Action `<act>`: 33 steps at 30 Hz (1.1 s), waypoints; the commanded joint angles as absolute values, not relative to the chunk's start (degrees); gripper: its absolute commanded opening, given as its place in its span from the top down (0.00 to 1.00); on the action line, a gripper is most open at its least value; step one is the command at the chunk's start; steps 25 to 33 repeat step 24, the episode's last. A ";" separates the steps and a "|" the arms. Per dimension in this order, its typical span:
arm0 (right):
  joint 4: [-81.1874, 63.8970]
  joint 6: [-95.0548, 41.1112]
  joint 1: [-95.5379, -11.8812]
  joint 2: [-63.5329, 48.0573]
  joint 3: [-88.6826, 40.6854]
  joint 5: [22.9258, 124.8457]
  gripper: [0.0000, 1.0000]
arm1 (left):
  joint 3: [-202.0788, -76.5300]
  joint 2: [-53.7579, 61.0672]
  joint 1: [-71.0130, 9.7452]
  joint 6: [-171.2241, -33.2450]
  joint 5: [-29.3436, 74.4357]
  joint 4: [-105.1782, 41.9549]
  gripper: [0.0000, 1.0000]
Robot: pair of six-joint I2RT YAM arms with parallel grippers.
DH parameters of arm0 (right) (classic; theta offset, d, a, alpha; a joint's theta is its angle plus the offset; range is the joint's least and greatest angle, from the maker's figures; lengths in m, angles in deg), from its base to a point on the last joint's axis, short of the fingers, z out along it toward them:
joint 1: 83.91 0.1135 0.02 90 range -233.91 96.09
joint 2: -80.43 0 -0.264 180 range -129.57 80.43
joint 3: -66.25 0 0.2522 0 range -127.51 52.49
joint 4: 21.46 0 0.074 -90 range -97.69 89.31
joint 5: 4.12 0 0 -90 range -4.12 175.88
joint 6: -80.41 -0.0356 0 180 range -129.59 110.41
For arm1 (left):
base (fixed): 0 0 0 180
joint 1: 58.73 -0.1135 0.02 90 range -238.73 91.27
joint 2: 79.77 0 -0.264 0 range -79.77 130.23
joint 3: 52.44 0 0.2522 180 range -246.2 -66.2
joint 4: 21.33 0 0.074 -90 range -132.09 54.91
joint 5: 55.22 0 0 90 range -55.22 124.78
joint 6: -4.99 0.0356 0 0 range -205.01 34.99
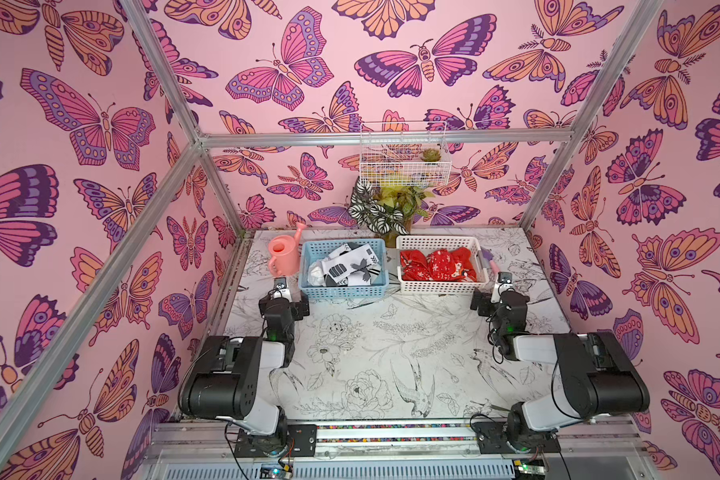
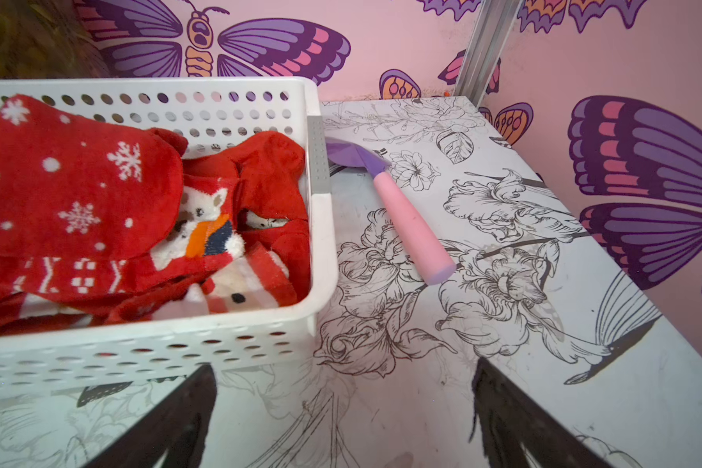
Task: Sort the socks into the basket by color
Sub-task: Reset both arms
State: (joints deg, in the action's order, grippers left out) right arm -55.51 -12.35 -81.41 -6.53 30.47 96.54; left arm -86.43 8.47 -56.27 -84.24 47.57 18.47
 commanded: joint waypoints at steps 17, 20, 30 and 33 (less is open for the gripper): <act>-54.44 -12.66 -81.58 -5.80 29.65 95.90 0.01 | -86.50 8.98 -56.71 -84.81 46.49 18.78 0.00; -54.43 -12.66 -81.61 -5.80 29.64 95.86 0.01 | -86.85 9.08 -56.92 -84.99 46.01 18.32 0.00; -54.45 -12.66 -81.56 -5.87 29.64 95.89 0.01 | -86.79 8.98 -57.30 -85.08 45.59 18.12 0.00; -54.45 -12.66 -81.56 -5.87 29.64 95.89 0.01 | -86.79 8.98 -57.30 -85.08 45.59 18.12 0.00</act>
